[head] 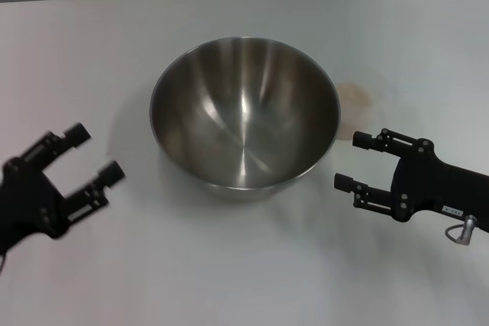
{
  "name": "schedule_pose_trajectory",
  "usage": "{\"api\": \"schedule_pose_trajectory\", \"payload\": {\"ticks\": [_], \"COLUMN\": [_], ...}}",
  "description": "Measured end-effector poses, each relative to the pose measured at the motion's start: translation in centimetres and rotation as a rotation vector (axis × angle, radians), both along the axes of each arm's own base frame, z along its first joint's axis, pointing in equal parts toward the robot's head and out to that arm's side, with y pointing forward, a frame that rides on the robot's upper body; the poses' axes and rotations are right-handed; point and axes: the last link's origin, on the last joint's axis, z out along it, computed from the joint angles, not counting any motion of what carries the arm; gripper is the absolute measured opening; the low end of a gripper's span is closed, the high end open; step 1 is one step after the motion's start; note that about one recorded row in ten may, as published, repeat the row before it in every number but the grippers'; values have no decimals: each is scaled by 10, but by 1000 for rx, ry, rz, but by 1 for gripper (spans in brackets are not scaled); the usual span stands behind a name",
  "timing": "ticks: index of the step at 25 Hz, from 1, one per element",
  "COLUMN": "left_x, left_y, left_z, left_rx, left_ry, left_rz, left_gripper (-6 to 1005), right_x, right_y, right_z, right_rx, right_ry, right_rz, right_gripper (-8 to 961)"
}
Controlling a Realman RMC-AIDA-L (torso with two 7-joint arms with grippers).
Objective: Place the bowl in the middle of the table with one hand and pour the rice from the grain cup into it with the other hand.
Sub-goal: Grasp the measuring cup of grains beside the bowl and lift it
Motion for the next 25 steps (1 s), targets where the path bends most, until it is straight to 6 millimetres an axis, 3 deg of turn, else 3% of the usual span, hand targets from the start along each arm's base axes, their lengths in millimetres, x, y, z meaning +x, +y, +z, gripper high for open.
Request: {"api": "schedule_pose_trajectory", "payload": {"ticks": [7,11,25], "left_x": [-7,-14,-19], "left_y": [-19,-23,-32], "left_z": [-26,-39,-44], "left_rx": [125,114,55], "left_ry": [142,213,242], "left_rz": [-46,-26,-39], "left_gripper": [819,819,819], "right_x": [1,3,5], "right_y": [1,0,-5], "right_z": [0,1,-1], "right_rx": [6,14,13], "right_ry": [-5,-2,9], "right_rz": [-9,-17,-34], "right_gripper": [722,722,721]}}
